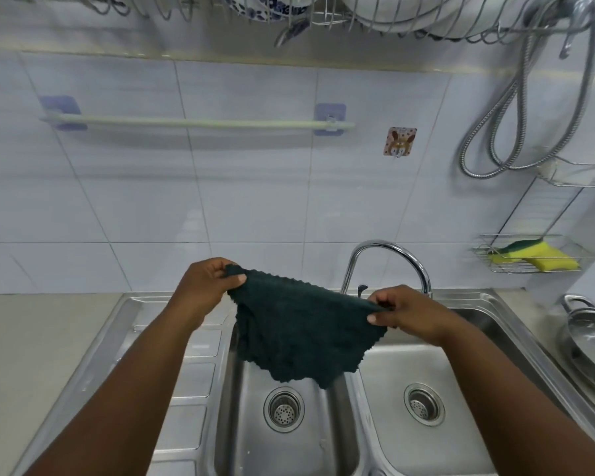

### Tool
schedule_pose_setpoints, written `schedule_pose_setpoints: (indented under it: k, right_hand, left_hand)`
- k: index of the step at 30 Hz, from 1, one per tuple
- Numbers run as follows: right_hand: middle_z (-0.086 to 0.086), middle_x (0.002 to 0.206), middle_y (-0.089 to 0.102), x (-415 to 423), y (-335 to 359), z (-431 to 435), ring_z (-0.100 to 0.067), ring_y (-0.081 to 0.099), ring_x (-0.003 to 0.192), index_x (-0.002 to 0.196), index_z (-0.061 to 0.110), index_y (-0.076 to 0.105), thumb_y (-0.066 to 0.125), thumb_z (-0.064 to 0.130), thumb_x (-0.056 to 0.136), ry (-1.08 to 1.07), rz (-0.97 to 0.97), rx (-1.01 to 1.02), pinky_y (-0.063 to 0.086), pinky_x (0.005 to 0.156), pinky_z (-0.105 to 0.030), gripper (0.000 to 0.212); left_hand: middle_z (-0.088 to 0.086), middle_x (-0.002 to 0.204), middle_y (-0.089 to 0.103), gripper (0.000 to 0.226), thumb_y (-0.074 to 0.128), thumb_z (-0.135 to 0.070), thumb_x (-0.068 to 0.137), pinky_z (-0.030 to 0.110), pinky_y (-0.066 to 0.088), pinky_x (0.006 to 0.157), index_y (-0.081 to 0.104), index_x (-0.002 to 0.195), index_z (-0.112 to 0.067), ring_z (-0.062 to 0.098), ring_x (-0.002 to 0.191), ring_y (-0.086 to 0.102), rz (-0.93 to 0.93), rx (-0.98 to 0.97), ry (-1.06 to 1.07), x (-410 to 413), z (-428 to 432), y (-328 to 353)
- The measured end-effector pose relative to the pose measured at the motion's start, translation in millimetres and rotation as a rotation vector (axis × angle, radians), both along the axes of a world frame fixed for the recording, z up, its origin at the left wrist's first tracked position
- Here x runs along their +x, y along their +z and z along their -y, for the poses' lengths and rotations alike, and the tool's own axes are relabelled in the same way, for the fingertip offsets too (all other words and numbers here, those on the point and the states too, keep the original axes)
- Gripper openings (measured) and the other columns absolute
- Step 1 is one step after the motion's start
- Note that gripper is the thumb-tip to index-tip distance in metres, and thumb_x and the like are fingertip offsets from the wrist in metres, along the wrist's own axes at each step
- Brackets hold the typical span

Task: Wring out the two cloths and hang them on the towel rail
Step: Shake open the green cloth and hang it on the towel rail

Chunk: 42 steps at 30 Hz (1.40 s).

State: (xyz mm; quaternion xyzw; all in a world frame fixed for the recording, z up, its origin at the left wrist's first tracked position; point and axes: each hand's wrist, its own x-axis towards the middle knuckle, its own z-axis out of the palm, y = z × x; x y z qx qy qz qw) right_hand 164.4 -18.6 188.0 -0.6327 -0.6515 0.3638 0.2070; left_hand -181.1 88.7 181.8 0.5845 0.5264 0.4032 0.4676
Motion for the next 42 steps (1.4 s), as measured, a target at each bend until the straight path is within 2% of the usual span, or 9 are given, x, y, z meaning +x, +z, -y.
schedule_pose_setpoints:
  k: [5, 10, 12, 16, 21, 27, 34, 37, 42]
  right_hand:
    - [0.002, 0.070, 0.060, -18, 21, -22, -0.016, 0.056, 0.068, 0.070, 0.019, 0.064, 0.083, 0.011, 0.071, -0.285, 0.212, 0.243, 0.042, 0.063, -0.026, 0.021]
    - [0.012, 0.066, 0.050, -35, 52, -9, -0.002, 0.048, 0.062, 0.069, 0.026, 0.047, 0.075, 0.020, 0.073, -0.446, 0.129, 1.058, 0.037, 0.056, -0.010, 0.029]
    - [0.009, 0.068, 0.049, -36, 35, 3, -0.009, 0.045, 0.063, 0.068, 0.024, 0.052, 0.072, 0.006, 0.070, -0.192, 0.191, 0.800, 0.037, 0.055, -0.023, 0.027]
    - [0.010, 0.076, 0.053, -27, -23, 21, -0.014, 0.052, 0.072, 0.071, 0.029, 0.057, 0.081, 0.017, 0.072, 0.188, 0.602, -0.005, 0.035, 0.056, -0.021, 0.027]
    - [-0.001, 0.065, 0.067, -18, -22, 5, -0.009, 0.061, 0.042, 0.071, 0.016, 0.063, 0.082, 0.005, 0.072, -0.188, 0.083, 0.055, 0.045, 0.043, -0.016, 0.022]
    - [-0.019, 0.068, 0.071, -24, -2, -12, -0.031, 0.071, 0.066, 0.076, 0.001, 0.067, 0.071, -0.011, 0.076, -0.196, -0.329, 0.036, 0.057, 0.059, -0.031, 0.013]
    - [-0.022, 0.073, 0.073, -52, 23, -51, -0.031, 0.072, 0.061, 0.080, 0.000, 0.066, 0.075, -0.003, 0.079, -0.193, -0.261, 0.057, 0.056, 0.058, -0.040, 0.010]
    - [-0.005, 0.060, 0.071, -85, 48, -79, -0.014, 0.068, 0.044, 0.073, 0.016, 0.070, 0.082, 0.007, 0.075, -0.341, -0.129, 0.294, 0.047, 0.040, -0.018, 0.015]
    - [0.001, 0.062, 0.068, -133, 99, -118, -0.011, 0.061, 0.037, 0.068, 0.022, 0.062, 0.079, 0.022, 0.078, -0.388, -0.031, 0.579, 0.051, 0.043, -0.021, 0.020]
  left_hand:
    - [0.010, 0.087, 0.071, 0.010, 0.071, 0.000, 0.083, 0.023, 0.061, 0.062, 0.070, 0.088, -0.009, 0.028, 0.084, 0.068, 0.039, 0.013, 0.021, 6, -3, 21]
    - [-0.016, 0.088, 0.070, 0.017, 0.067, -0.015, 0.088, 0.009, 0.050, 0.078, 0.064, 0.091, -0.032, -0.001, 0.085, 0.066, 0.034, 0.835, 0.309, 3, 28, 51]
    - [-0.015, 0.089, 0.068, 0.023, 0.066, -0.009, 0.087, 0.017, 0.052, 0.083, 0.063, 0.086, -0.031, -0.005, 0.086, 0.064, -0.183, 0.797, 0.108, -2, 44, 21]
    - [0.002, 0.081, 0.073, 0.016, 0.070, -0.005, 0.085, 0.036, 0.061, 0.077, 0.069, 0.078, -0.019, 0.015, 0.078, 0.072, -0.520, 0.030, -0.392, -27, 63, -49]
    - [0.007, 0.079, 0.074, 0.011, 0.070, -0.003, 0.085, 0.023, 0.058, 0.070, 0.069, 0.079, -0.013, 0.024, 0.079, 0.073, -0.237, -0.005, -0.110, -42, 48, -46]
    - [0.004, 0.083, 0.076, 0.018, 0.076, 0.000, 0.078, 0.033, 0.056, 0.077, 0.072, 0.082, -0.018, 0.021, 0.080, 0.072, -0.213, 0.026, -0.112, -60, 27, -18]
    - [0.003, 0.082, 0.075, 0.026, 0.076, 0.009, 0.071, 0.025, 0.053, 0.073, 0.073, 0.078, -0.016, 0.021, 0.084, 0.071, -0.259, 0.062, 0.084, -91, -2, 16]
    - [0.002, 0.079, 0.074, 0.025, 0.074, 0.007, 0.073, 0.026, 0.052, 0.074, 0.074, 0.074, -0.018, 0.020, 0.081, 0.069, -0.225, 0.155, 0.246, -111, -21, 42]
    - [-0.001, 0.063, 0.062, 0.019, 0.074, -0.009, 0.078, 0.022, 0.047, 0.043, 0.073, 0.069, -0.026, 0.013, 0.055, 0.055, -0.122, 0.257, 0.432, -142, -57, 99]
